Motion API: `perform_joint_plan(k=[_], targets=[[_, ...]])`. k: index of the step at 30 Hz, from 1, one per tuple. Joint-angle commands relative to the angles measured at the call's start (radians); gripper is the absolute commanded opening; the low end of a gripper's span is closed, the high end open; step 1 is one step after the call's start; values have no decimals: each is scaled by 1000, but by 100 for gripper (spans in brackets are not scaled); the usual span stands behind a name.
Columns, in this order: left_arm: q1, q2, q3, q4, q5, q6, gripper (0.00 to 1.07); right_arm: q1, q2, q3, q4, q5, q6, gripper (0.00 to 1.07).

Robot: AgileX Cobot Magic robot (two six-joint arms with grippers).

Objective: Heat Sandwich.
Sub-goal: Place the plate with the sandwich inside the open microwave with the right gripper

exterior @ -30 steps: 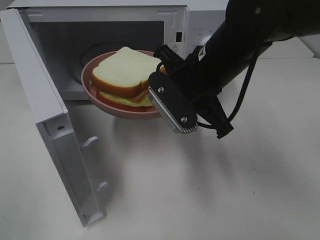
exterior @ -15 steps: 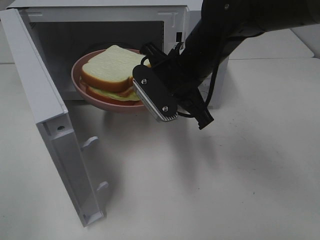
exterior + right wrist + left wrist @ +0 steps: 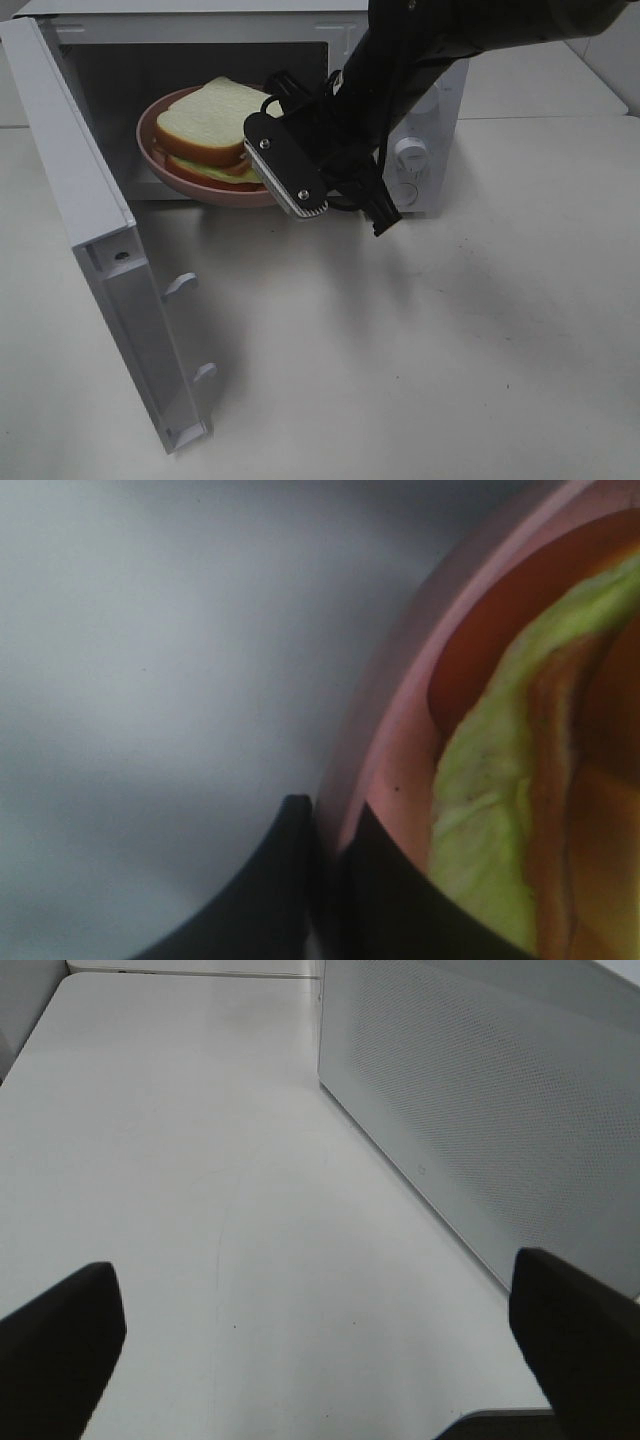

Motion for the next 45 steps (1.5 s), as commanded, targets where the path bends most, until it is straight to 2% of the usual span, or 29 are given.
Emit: perform_joint_plan(k=[1,21,45], targets=[[-3,-17,0,2,-11,-6,98,0,23,-54,-22,0,36,0],[-3,-17,0,2,-11,-6,98,35,238,-374,-153,114,275,0],[-3,-17,0,2,-11,-6,98,35,442,-675,-246,185,510,1]])
